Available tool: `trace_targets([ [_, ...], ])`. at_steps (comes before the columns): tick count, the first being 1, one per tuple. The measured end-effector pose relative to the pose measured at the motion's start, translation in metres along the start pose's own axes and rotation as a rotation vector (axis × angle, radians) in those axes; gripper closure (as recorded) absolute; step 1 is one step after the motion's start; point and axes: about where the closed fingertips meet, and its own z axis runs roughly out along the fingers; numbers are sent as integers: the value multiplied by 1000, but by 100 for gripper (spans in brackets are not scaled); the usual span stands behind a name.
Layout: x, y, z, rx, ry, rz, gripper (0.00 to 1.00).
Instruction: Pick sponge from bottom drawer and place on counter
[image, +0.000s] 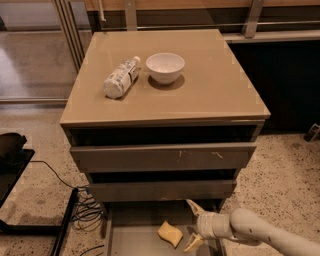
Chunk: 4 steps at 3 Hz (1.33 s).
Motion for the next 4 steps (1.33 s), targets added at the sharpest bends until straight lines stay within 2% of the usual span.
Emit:
trace_targets([
  [1, 7, 5, 11, -18, 21, 30, 0],
  [3, 66, 19, 61, -28, 121, 201, 0],
  [4, 87, 29, 89, -34, 132, 268, 0],
])
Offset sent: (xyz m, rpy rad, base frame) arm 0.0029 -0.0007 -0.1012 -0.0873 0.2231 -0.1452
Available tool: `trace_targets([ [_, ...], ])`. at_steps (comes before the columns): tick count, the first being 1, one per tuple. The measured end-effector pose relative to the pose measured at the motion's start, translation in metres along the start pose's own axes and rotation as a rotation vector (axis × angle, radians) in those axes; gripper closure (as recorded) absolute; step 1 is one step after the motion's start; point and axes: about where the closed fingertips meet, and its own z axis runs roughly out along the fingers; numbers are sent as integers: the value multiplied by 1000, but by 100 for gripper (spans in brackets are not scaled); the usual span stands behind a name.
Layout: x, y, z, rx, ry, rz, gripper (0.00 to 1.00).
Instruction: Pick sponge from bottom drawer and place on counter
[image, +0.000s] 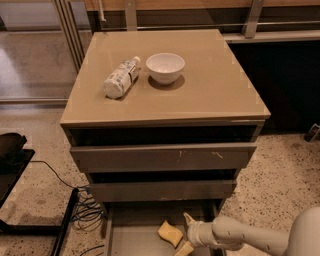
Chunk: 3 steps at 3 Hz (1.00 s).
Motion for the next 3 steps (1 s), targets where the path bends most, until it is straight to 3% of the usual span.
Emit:
trace_targets([
  [1, 9, 8, 28, -9, -23, 40, 0],
  [3, 30, 7, 71, 34, -76, 105, 0],
])
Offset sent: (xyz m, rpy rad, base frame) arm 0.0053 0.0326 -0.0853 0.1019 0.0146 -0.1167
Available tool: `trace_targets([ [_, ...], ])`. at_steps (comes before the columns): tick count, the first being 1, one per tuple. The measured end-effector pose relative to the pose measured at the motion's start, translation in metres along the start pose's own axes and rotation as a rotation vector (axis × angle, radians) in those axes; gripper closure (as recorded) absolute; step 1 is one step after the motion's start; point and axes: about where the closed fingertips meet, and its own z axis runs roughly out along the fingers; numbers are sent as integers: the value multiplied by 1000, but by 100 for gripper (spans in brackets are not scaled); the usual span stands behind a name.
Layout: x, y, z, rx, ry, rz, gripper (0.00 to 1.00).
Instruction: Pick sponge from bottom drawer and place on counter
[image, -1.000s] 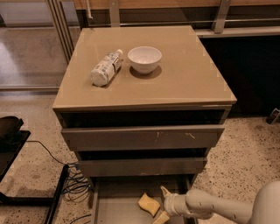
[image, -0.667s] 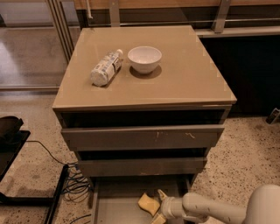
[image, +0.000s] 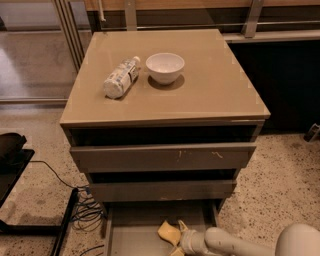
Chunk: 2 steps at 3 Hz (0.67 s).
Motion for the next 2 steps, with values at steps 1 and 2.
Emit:
trace_targets([
  [1, 7, -1, 12, 15, -11, 20, 0],
  [2, 16, -3, 22, 31, 4, 36, 0],
])
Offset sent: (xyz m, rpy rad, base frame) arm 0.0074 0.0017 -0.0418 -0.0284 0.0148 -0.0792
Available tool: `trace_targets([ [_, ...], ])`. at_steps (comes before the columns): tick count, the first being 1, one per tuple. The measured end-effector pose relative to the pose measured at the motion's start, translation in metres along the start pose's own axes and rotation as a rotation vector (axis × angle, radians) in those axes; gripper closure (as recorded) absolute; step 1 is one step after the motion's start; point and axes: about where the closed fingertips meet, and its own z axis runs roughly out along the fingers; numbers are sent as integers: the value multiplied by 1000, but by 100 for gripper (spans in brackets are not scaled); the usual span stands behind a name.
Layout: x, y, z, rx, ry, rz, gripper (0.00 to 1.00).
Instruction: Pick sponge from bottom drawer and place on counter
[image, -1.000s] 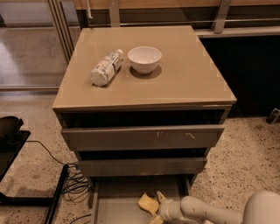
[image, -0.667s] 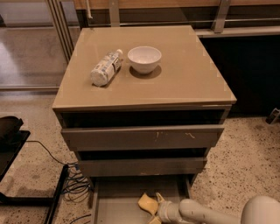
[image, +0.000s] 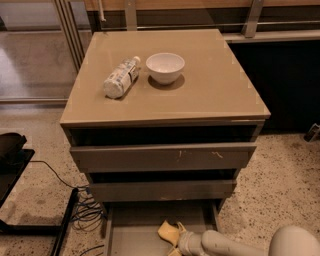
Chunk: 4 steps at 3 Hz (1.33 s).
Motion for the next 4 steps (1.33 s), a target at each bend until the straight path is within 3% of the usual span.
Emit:
trace_targets([
  [1, 0, 0, 0, 1, 0, 0, 18],
  [4, 0, 0, 0, 1, 0, 0, 88],
])
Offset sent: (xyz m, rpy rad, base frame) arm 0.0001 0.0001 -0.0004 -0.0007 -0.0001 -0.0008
